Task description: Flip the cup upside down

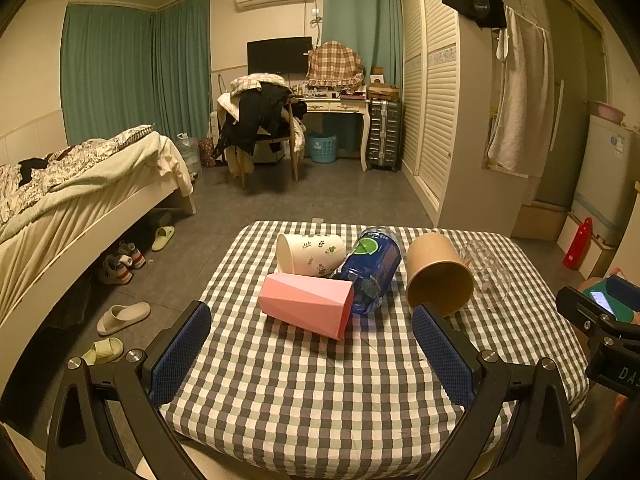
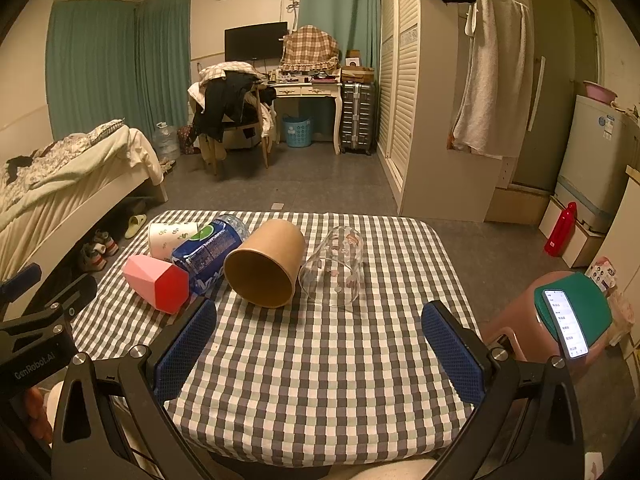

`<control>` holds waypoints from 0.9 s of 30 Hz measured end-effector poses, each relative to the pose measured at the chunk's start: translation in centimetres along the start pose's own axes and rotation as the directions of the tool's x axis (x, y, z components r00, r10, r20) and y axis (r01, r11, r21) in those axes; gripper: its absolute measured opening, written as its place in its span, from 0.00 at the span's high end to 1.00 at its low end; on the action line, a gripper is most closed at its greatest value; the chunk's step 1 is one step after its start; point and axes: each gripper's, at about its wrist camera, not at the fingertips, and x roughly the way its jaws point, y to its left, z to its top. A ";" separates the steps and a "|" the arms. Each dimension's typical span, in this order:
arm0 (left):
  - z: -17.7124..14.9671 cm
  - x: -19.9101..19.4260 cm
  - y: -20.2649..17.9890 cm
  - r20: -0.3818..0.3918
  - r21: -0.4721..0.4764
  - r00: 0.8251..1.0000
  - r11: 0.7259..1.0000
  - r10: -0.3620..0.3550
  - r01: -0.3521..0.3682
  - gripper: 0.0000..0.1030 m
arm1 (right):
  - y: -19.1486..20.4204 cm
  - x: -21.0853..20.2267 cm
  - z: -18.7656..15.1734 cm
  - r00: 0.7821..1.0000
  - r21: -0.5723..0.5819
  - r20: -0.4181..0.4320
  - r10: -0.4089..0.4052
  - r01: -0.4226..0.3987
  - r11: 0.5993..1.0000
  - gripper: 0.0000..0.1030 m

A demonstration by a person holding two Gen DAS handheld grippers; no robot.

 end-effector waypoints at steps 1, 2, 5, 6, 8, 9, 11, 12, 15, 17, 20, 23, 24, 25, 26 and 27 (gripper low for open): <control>0.0 0.0 0.0 0.000 0.000 1.000 1.000 0.000 0.000 0.00 | 0.0 0.0 0.0 1.000 0.001 0.000 0.000 0.000 1.000 0.00; 0.0 0.0 0.0 0.000 0.000 1.000 1.000 0.001 -0.001 0.00 | 0.0 0.0 -0.1 1.000 0.002 0.000 0.001 -0.001 1.000 0.00; 0.0 0.0 0.0 0.000 0.000 1.000 1.000 0.001 -0.001 0.00 | 0.0 0.0 -0.1 1.000 0.001 -0.001 0.001 -0.001 1.000 0.00; 0.0 0.0 0.0 -0.001 0.000 1.000 1.000 0.001 -0.001 0.00 | 0.0 0.1 -0.1 1.000 0.002 -0.001 0.002 -0.002 1.000 0.00; -0.1 0.1 0.0 -0.001 0.001 1.000 1.000 0.000 0.000 0.00 | -0.1 0.1 -0.1 1.000 0.003 -0.002 0.003 -0.003 1.000 0.00; -0.1 0.1 0.0 -0.002 0.001 1.000 1.000 0.001 -0.001 0.00 | 0.0 0.1 -0.2 1.000 0.003 -0.001 0.003 -0.003 1.000 0.00; -0.2 0.1 0.0 -0.002 -0.001 1.000 1.000 0.000 0.000 0.00 | -0.1 0.1 -0.1 1.000 0.004 -0.002 0.003 -0.003 1.000 0.00; -0.1 0.1 0.0 -0.002 -0.001 1.000 1.000 0.000 0.000 0.00 | -0.1 0.1 -0.1 1.000 0.004 -0.002 0.004 -0.004 1.000 0.00; -0.4 0.3 -0.1 -0.005 -0.001 1.000 1.000 0.002 -0.002 0.00 | -0.1 0.2 -0.2 1.000 0.005 -0.003 0.004 -0.004 1.000 0.00; -0.4 0.3 -0.1 -0.005 -0.001 1.000 1.000 0.001 -0.001 0.00 | -0.1 0.2 -0.3 1.000 0.006 -0.003 0.005 -0.005 1.000 0.00; -0.3 0.3 -0.1 -0.005 -0.001 1.000 1.000 0.001 -0.001 0.00 | 0.0 0.2 -0.4 1.000 0.007 -0.004 0.004 -0.004 1.000 0.00; -0.3 0.3 -0.1 -0.006 -0.001 1.000 1.000 0.001 -0.001 0.00 | -0.1 0.2 -0.4 1.000 0.007 -0.003 0.005 -0.005 1.000 0.00; -0.3 0.3 -0.1 -0.006 -0.001 1.000 1.000 0.001 -0.001 0.00 | -0.1 0.2 -0.3 1.000 0.007 -0.004 0.005 -0.005 1.000 0.00; -0.4 0.3 -0.1 -0.005 0.000 1.000 1.000 0.000 0.000 0.00 | -0.1 0.2 -0.4 1.000 0.007 -0.004 0.005 -0.005 1.000 0.00; -0.3 0.3 -0.1 -0.006 0.000 1.000 1.000 0.001 -0.001 0.00 | -0.1 0.2 -0.3 1.000 0.007 -0.004 0.005 -0.005 1.000 0.00; -0.3 0.3 -0.1 -0.006 0.000 1.000 1.000 0.001 -0.001 0.00 | -0.1 0.2 -0.4 1.000 0.007 -0.004 0.005 -0.005 1.000 0.00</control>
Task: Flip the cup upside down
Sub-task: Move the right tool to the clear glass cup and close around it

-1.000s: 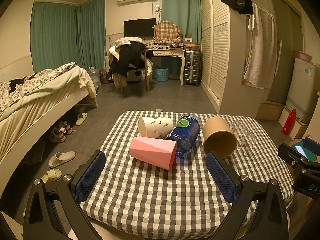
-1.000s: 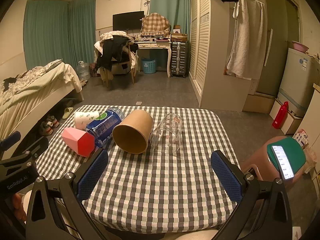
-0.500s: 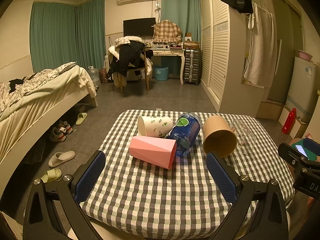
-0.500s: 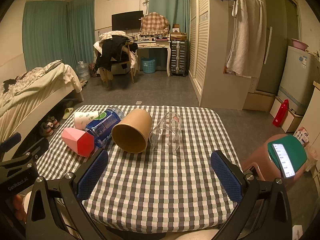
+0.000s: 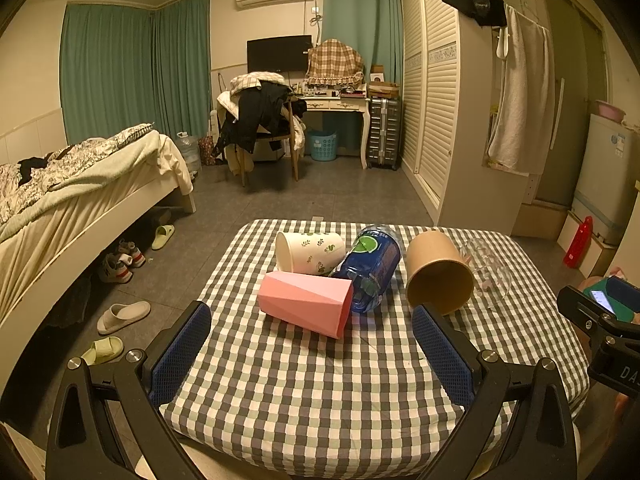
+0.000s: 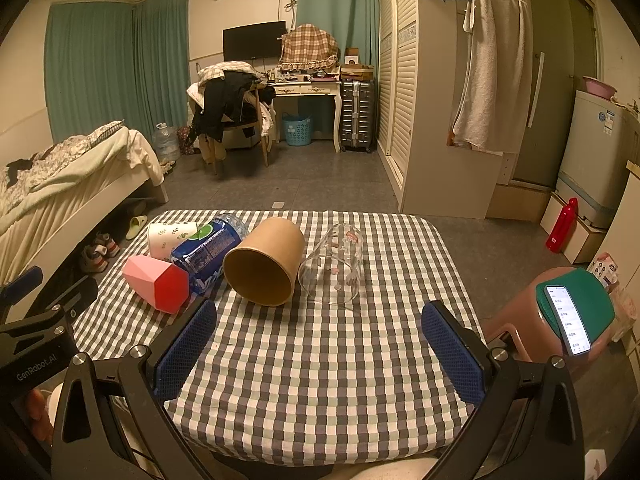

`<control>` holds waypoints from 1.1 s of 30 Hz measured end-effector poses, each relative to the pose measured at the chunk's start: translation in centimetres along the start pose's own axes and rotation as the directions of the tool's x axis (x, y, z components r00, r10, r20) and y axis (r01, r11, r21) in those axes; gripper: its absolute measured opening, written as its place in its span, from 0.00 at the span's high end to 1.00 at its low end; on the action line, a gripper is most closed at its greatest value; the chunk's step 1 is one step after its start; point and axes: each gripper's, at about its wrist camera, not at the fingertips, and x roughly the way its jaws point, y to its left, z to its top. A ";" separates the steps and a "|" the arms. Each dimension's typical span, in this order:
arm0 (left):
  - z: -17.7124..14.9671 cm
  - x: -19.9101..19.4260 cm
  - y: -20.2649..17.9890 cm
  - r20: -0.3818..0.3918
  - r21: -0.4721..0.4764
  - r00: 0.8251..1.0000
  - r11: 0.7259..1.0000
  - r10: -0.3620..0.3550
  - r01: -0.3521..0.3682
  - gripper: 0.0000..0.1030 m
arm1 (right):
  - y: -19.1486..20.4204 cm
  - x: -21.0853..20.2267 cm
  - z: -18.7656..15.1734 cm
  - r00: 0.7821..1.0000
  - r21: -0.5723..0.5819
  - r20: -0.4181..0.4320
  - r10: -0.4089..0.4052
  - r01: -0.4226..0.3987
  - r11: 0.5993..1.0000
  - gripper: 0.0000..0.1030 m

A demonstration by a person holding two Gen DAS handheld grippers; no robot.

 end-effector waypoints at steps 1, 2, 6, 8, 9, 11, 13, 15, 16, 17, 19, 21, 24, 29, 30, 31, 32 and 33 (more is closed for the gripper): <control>0.0 0.0 0.0 0.000 0.000 1.000 1.000 0.000 0.000 0.00 | 0.0 0.0 0.0 1.000 0.000 0.000 0.001 -0.001 1.000 0.00; 0.0 0.0 0.0 -0.001 -0.001 1.000 1.000 0.000 0.000 0.00 | 0.0 0.0 0.1 1.000 0.000 -0.001 0.001 -0.001 1.000 0.00; -0.2 0.0 -0.1 -0.005 0.000 1.000 1.000 0.001 -0.001 0.00 | -0.1 0.0 0.1 1.000 0.001 -0.001 0.001 -0.001 1.000 0.00; -0.2 0.1 -0.2 -0.009 0.003 1.000 1.000 0.002 -0.002 0.00 | -0.1 0.0 0.0 1.000 0.003 -0.001 0.003 -0.003 1.000 0.00; -0.2 0.1 -0.3 -0.011 0.005 1.000 1.000 0.003 -0.003 0.00 | -0.1 0.0 0.0 1.000 0.005 -0.002 0.006 -0.006 1.000 0.00; -0.2 0.2 -0.3 -0.012 0.005 1.000 1.000 0.001 -0.001 0.00 | -0.1 0.1 0.1 1.000 0.006 -0.004 0.005 -0.005 1.000 0.00; -0.1 0.3 -0.5 -0.014 0.007 1.000 1.000 0.000 0.000 0.00 | -0.1 0.2 0.1 1.000 0.004 -0.004 0.003 -0.003 1.000 0.00; 0.0 0.5 -0.6 -0.018 0.009 1.000 1.000 0.000 0.000 0.00 | 0.0 0.3 0.2 1.000 0.005 -0.006 0.005 -0.005 1.000 0.00; 0.0 0.7 -0.6 -0.020 0.010 1.000 1.000 0.000 0.000 0.00 | 0.0 0.4 0.2 1.000 0.005 -0.007 0.005 -0.004 1.000 0.00; 0.1 0.8 -0.6 -0.021 0.011 1.000 1.000 0.001 0.000 0.00 | 0.0 0.4 0.2 1.000 0.005 -0.008 0.005 -0.005 1.000 0.00; 0.4 1.1 -0.7 -0.023 0.012 1.000 1.000 0.000 0.001 0.00 | -0.1 0.8 0.5 1.000 0.005 -0.014 0.008 -0.008 1.000 0.00; 0.7 1.5 -0.6 -0.022 0.012 1.000 1.000 0.005 -0.005 0.00 | -0.3 1.4 0.8 1.000 0.008 -0.023 0.004 -0.003 1.000 0.00; 0.9 2.4 -0.3 -0.029 0.006 0.999 1.000 0.013 -0.013 0.00 | -1.0 2.5 1.5 0.999 0.031 -0.031 -0.012 0.013 0.999 0.00; 0.9 5.0 0.0 -0.064 0.001 0.998 1.000 0.018 -0.018 0.00 | -2.7 5.9 3.3 0.997 0.098 -0.068 -0.043 0.050 0.994 0.00; 0.9 5.5 0.0 -0.073 0.004 0.997 1.000 0.021 -0.021 0.00 | -2.9 6.7 3.6 0.996 0.110 -0.076 -0.043 0.051 0.993 0.00; 0.8 6.1 0.1 -0.080 0.008 0.996 1.000 0.025 -0.024 0.00 | -3.1 7.6 3.9 0.995 0.119 -0.091 -0.046 0.057 0.991 0.00; 0.7 6.6 0.1 -0.088 0.012 0.996 1.000 0.029 -0.028 0.00 | -3.1 8.6 4.2 0.994 0.129 -0.102 -0.045 0.058 0.990 0.00; 0.7 7.1 0.1 -0.097 0.015 0.995 0.999 0.033 -0.032 0.00 | -3.2 9.6 4.4 0.993 0.139 -0.108 -0.036 0.051 0.989 0.00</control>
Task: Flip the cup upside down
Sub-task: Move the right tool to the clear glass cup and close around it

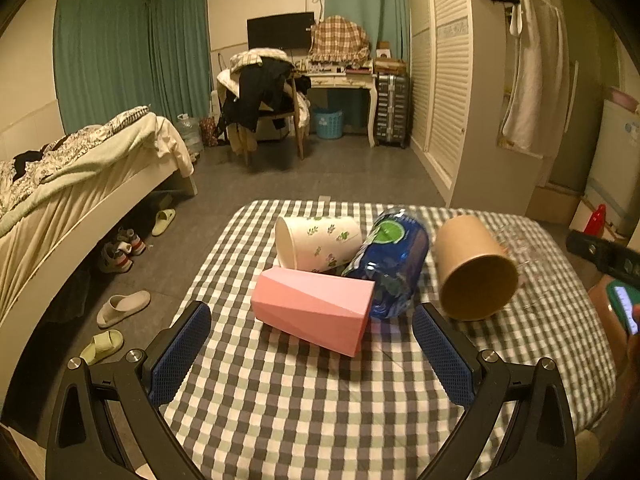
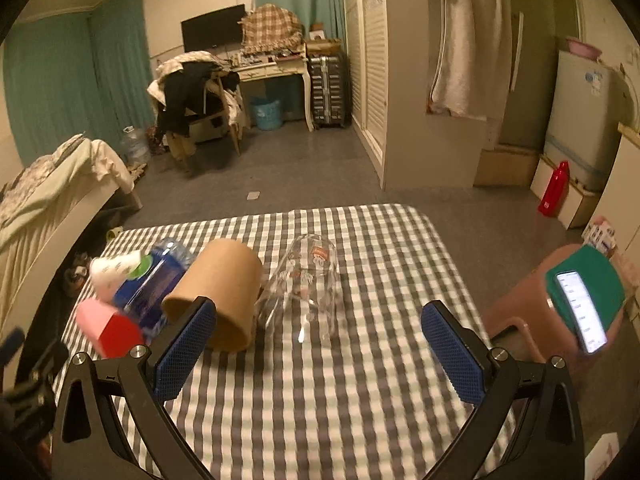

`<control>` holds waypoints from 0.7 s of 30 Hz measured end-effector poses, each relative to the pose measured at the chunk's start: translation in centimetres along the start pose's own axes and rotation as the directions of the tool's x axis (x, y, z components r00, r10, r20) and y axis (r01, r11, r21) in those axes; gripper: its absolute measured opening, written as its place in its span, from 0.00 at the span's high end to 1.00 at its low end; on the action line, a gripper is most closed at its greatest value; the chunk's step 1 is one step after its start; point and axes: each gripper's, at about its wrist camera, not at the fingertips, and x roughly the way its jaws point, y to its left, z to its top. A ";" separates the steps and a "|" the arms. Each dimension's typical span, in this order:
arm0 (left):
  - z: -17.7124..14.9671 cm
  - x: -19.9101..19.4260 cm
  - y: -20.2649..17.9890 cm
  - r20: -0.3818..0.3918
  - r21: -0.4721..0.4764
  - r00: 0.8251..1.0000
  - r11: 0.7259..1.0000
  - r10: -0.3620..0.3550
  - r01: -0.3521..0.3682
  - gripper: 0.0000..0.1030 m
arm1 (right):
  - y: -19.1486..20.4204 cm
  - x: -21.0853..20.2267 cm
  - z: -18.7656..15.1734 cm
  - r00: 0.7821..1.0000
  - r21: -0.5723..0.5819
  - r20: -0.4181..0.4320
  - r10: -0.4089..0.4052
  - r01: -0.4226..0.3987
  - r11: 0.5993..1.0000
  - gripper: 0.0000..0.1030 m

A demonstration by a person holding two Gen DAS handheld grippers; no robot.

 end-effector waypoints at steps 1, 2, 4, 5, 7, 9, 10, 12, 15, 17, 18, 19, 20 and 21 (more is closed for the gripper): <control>0.0 0.5 0.0 -0.007 0.002 1.000 1.000 0.002 -0.002 0.00 | 0.0 0.9 0.3 1.000 0.007 -0.010 0.003 -0.003 1.000 0.00; 0.0 0.8 0.1 -0.012 0.004 1.000 1.000 0.004 -0.004 0.00 | 0.1 2.2 0.6 1.000 0.012 -0.031 -0.002 0.002 1.000 0.00; -0.1 1.5 0.0 -0.018 0.013 1.000 1.000 0.014 -0.014 0.00 | 0.2 4.6 0.8 0.997 0.022 -0.071 -0.018 0.020 1.000 0.00; -0.1 1.9 0.0 -0.021 0.021 1.000 1.000 0.023 -0.022 0.00 | 0.1 5.6 0.8 0.996 0.028 -0.086 -0.023 0.026 0.999 0.00; -0.3 2.4 -0.1 -0.025 0.031 0.999 0.999 0.033 -0.032 0.00 | -0.2 7.3 0.6 0.993 0.046 -0.114 -0.027 0.032 0.998 0.00; -0.2 2.9 -0.1 -0.033 0.037 0.999 0.999 0.038 -0.037 0.00 | -0.4 8.9 0.6 0.991 0.059 -0.136 -0.023 0.031 0.998 0.00; -0.2 3.2 -0.1 -0.037 0.040 0.998 0.998 0.041 -0.040 0.00 | -0.5 9.4 0.5 0.990 0.062 -0.142 -0.020 0.029 0.998 0.01; 0.0 3.7 -0.2 -0.042 0.044 0.998 0.998 0.047 -0.045 0.00 | -0.7 10.6 0.4 0.987 0.066 -0.159 -0.008 0.019 0.998 0.03; 0.1 4.3 -0.5 -0.045 0.057 0.998 0.997 0.052 -0.050 0.00 | -1.0 12.0 0.2 0.984 0.076 -0.175 0.025 -0.012 0.997 0.03; 0.1 4.6 -0.8 -0.048 0.068 0.997 0.996 0.056 -0.053 0.00 | -1.1 12.7 0.1 0.981 0.093 -0.182 0.062 -0.046 0.995 0.03; 0.1 4.8 -0.9 -0.052 0.073 0.997 0.996 0.058 -0.054 0.00 | -1.2 13.0 0.0 0.980 0.101 -0.185 0.073 -0.055 0.993 0.03; 0.1 4.9 -1.1 -0.054 0.076 0.997 0.996 0.058 -0.053 0.00 | -1.3 13.2 -0.1 0.979 0.106 -0.187 0.083 -0.064 0.992 0.03; 0.1 5.1 -1.3 -0.057 0.079 0.997 0.996 0.057 -0.052 0.00 | -1.2 13.3 -0.1 0.978 0.106 -0.191 0.087 -0.067 0.992 0.03; 0.1 5.2 -1.4 -0.060 0.081 0.997 0.995 0.056 -0.051 0.00 | -1.3 13.6 -0.2 0.975 0.108 -0.199 0.098 -0.077 0.991 0.05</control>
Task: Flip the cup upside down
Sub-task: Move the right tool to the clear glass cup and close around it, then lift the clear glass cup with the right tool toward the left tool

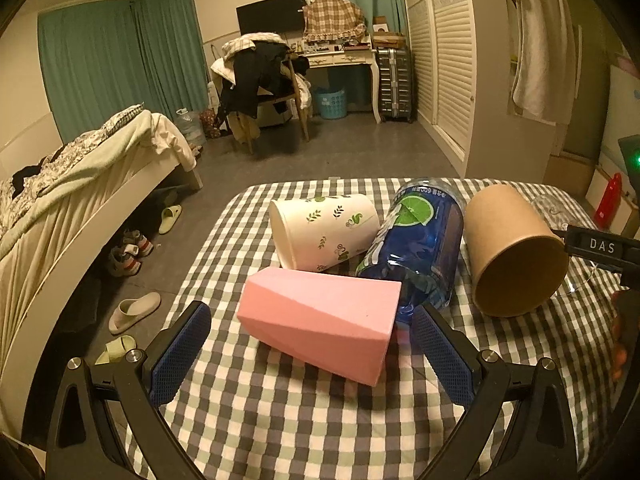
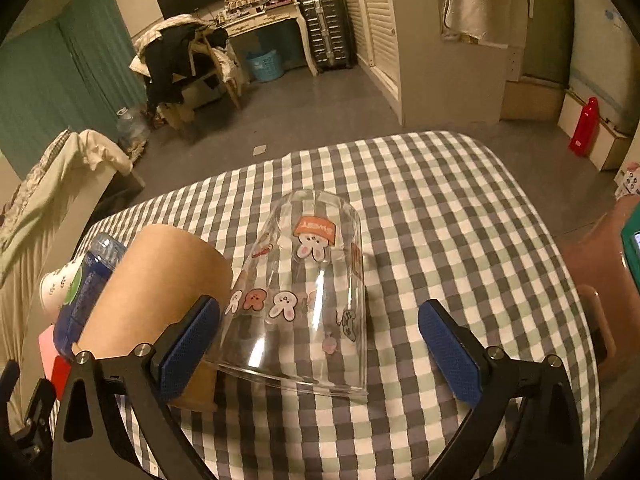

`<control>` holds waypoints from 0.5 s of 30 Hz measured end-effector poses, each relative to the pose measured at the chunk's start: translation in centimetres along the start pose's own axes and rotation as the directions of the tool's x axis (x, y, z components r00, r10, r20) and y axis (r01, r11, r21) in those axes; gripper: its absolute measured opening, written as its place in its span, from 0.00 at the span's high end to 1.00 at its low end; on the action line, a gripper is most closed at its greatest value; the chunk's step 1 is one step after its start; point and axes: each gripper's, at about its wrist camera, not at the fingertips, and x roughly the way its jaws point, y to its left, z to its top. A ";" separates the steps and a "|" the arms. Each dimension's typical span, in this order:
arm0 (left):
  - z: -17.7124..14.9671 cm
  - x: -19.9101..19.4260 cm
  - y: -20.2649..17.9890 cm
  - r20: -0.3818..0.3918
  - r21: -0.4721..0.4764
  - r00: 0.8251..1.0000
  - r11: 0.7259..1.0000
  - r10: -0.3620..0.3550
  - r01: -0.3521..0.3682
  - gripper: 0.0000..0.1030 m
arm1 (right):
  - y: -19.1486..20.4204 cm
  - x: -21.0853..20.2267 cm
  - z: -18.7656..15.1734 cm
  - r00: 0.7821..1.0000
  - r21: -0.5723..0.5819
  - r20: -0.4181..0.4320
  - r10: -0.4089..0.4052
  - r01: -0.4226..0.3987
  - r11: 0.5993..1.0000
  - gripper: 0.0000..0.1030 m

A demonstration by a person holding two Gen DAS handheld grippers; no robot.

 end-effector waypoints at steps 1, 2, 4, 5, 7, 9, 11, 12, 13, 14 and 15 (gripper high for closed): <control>0.0 0.1 -0.2 -0.002 0.003 1.000 1.000 -0.001 0.001 0.00 | 0.0 0.2 0.0 1.000 0.002 -0.011 0.013 -0.013 1.000 0.06; 0.1 0.2 -0.4 -0.003 0.007 1.000 1.000 -0.003 0.003 0.00 | 0.0 0.5 -0.1 0.999 0.007 -0.028 0.029 -0.029 1.000 0.09; 0.0 0.1 -0.7 -0.002 0.014 1.000 1.000 -0.004 0.004 0.00 | -0.3 1.0 -0.2 0.996 0.019 -0.058 0.063 -0.062 0.998 0.17; 0.0 0.1 -0.8 -0.001 0.017 1.000 1.000 -0.005 0.005 0.00 | -0.4 1.0 -0.3 0.995 0.023 -0.067 0.078 -0.076 0.997 0.25; 0.1 0.1 -1.1 -0.003 0.023 1.000 1.000 -0.006 0.006 0.00 | -0.3 1.1 -0.5 0.994 0.005 -0.078 0.074 -0.074 0.997 0.30; 0.0 -0.1 -1.1 0.000 0.021 1.000 1.000 -0.012 0.012 0.00 | -0.2 0.9 -0.9 0.995 -0.012 -0.077 0.064 -0.065 0.998 0.31; 0.0 -0.5 -1.2 0.004 0.020 1.000 1.000 -0.016 0.016 0.00 | -0.2 0.4 -1.4 0.995 -0.013 -0.076 0.065 -0.066 0.998 0.31; 0.0 -0.7 -1.3 0.008 0.020 1.000 1.000 -0.017 0.017 0.00 | -0.2 0.0 -1.7 0.995 -0.016 -0.074 0.060 -0.061 0.998 0.31; 0.0 -1.0 -1.3 0.012 0.020 1.000 1.000 -0.018 0.018 0.00 | -0.2 -0.5 -2.0 0.996 -0.021 -0.072 0.055 -0.057 0.998 0.31; 0.0 -1.3 -1.3 0.018 0.019 1.000 1.000 -0.020 0.019 0.00 | -0.1 -1.1 -2.3 0.997 -0.027 -0.068 0.048 -0.050 0.998 0.31; 0.0 -1.6 -1.3 0.024 0.018 0.999 1.000 -0.021 0.021 0.00 | -0.2 -1.6 -2.7 0.997 -0.033 -0.064 0.040 -0.042 0.999 0.31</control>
